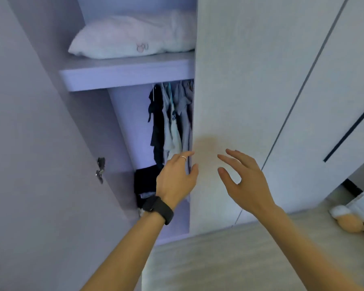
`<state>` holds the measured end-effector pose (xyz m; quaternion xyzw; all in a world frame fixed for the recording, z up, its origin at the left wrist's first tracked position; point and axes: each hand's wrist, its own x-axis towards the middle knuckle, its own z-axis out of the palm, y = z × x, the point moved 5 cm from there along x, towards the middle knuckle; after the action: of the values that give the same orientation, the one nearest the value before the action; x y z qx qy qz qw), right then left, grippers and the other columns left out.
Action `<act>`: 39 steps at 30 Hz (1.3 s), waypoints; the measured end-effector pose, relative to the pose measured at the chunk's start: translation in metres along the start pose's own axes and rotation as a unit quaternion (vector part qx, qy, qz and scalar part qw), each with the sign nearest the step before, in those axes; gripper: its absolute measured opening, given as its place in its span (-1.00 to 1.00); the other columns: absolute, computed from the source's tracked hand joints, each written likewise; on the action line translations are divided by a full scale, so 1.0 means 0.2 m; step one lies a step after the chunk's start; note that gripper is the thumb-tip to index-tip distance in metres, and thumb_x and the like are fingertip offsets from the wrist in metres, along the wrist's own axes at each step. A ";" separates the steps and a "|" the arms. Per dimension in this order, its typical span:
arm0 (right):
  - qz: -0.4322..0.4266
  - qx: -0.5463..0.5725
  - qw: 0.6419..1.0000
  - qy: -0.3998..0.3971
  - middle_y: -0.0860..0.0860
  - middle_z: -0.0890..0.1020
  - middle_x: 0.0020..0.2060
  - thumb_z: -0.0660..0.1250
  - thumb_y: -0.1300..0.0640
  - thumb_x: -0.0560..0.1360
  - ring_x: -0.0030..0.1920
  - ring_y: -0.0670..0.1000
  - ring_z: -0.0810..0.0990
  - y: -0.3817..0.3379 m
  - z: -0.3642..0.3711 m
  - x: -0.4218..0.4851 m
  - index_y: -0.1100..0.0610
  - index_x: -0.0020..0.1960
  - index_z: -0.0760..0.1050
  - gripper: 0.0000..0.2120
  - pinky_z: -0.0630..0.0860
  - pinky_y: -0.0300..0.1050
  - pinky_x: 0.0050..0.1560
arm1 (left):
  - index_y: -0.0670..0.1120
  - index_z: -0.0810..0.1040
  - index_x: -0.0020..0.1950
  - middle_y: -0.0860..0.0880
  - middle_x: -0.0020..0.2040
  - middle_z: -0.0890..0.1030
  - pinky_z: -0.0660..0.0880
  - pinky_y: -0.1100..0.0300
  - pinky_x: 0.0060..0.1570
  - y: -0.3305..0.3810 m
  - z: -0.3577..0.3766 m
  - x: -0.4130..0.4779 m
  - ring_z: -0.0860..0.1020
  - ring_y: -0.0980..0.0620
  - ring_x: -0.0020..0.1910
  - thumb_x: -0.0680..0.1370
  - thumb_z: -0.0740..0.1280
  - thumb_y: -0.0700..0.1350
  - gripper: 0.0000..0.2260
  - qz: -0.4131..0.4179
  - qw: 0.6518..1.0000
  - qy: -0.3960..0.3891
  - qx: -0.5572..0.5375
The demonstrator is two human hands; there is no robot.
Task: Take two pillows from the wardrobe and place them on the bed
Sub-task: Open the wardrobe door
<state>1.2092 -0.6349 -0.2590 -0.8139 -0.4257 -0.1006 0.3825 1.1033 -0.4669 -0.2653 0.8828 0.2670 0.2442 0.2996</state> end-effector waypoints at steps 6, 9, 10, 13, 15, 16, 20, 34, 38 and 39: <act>-0.054 -0.029 0.990 0.129 0.05 0.33 0.55 0.39 0.01 0.58 0.55 0.16 0.25 -0.05 -0.16 0.60 -0.03 0.49 0.43 -0.51 0.26 -0.01 0.47 | 0.05 0.43 0.43 0.05 0.38 0.50 0.41 0.26 0.13 0.13 -0.17 0.59 0.50 0.10 0.27 0.58 0.36 0.06 -0.58 0.031 0.991 0.066 -0.114; -0.053 -0.069 0.983 0.164 0.04 0.06 0.65 0.29 -0.12 0.61 0.63 0.18 -0.03 -0.04 -0.15 0.85 -0.16 0.60 0.17 -0.39 0.12 0.10 0.54 | 0.01 0.41 0.42 0.08 0.32 0.49 0.36 0.35 0.15 0.14 -0.20 0.82 0.46 0.16 0.25 0.57 0.40 0.04 -0.55 0.025 0.981 0.062 -0.179; -0.046 -0.085 0.981 0.168 0.03 -0.03 0.66 0.24 -0.17 0.62 0.64 0.18 -0.11 -0.02 -0.13 0.91 -0.19 0.62 0.08 -0.36 0.09 0.18 0.55 | 0.02 0.40 0.42 0.10 0.31 0.49 0.34 0.41 0.12 0.15 -0.19 0.87 0.46 0.16 0.25 0.57 0.41 0.04 -0.55 0.024 0.979 0.054 -0.193; -0.016 -0.119 0.980 0.156 0.02 -0.18 0.65 0.12 -0.26 0.63 0.63 0.22 -0.20 0.07 -0.03 1.06 -0.22 0.63 -0.08 -0.34 0.06 0.41 0.50 | 0.03 0.40 0.42 0.13 0.32 0.51 0.40 0.36 0.20 0.15 -0.13 0.99 0.48 0.16 0.27 0.58 0.40 0.01 -0.57 0.034 0.972 0.023 -0.231; -0.008 -0.128 0.981 0.146 0.02 -0.22 0.65 0.10 -0.27 0.63 0.63 0.24 -0.21 0.14 0.05 1.10 -0.21 0.64 -0.11 -0.33 0.11 0.50 0.46 | 0.09 0.45 0.35 0.16 0.25 0.59 0.49 0.26 0.24 0.14 -0.10 1.05 0.55 0.20 0.23 0.59 0.39 -0.03 -0.66 0.045 0.961 0.001 -0.272; -0.014 -0.129 0.980 0.150 0.03 -0.20 0.65 0.10 -0.27 0.63 0.63 0.25 -0.21 0.18 0.08 1.12 -0.19 0.64 -0.09 -0.33 0.15 0.52 0.44 | 0.12 0.47 0.30 0.18 0.19 0.64 0.52 0.25 0.21 0.14 -0.08 1.07 0.58 0.22 0.19 0.60 0.38 -0.05 -0.71 0.055 0.953 -0.014 -0.296; -0.045 -0.115 0.977 0.174 0.05 -0.11 0.66 0.10 -0.30 0.63 0.63 0.22 -0.18 0.27 0.12 1.14 -0.18 0.64 -0.01 -0.35 0.18 0.49 0.42 | 0.17 0.55 0.21 0.24 0.05 0.69 0.59 0.17 0.10 0.12 0.00 1.08 0.65 0.22 0.05 0.61 0.36 0.03 -0.82 0.065 0.941 -0.004 -0.331; 0.022 -0.045 0.988 0.144 -0.05 -0.13 0.66 0.26 -0.07 0.67 0.64 0.00 -0.12 0.22 0.17 0.85 -0.12 0.65 0.02 -0.35 0.10 -0.29 0.48 | 0.00 0.66 0.13 0.06 0.01 0.74 0.56 0.34 0.02 0.14 -0.02 0.97 0.69 0.11 0.05 0.54 0.45 -0.05 -0.82 0.067 0.898 -0.070 -0.429; 0.074 0.055 0.989 0.112 -0.21 0.09 0.62 0.26 -0.16 0.64 0.58 -0.23 0.11 0.17 0.10 0.54 -0.31 0.58 0.12 -0.43 0.22 -0.38 0.45 | 0.06 0.71 0.03 0.03 -0.01 0.74 0.58 0.25 0.02 0.22 -0.02 0.76 0.68 0.09 0.05 0.49 0.48 0.01 -0.86 0.069 0.878 -0.111 -0.461; 0.081 0.086 0.988 0.104 -0.24 0.18 0.59 0.26 -0.18 0.63 0.55 -0.24 0.21 0.15 0.08 0.44 -0.33 0.56 0.17 -0.46 0.28 -0.37 0.44 | 0.04 0.71 0.06 0.00 0.02 0.74 0.59 0.21 0.03 0.23 -0.01 0.69 0.68 0.04 0.09 0.50 0.47 0.03 -0.83 0.060 0.869 -0.127 -0.475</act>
<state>1.2839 -0.5807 -0.2434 -0.7947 -0.3237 -0.1164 0.5001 1.2196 -0.4128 -0.1965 0.6717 0.0252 0.2449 0.6987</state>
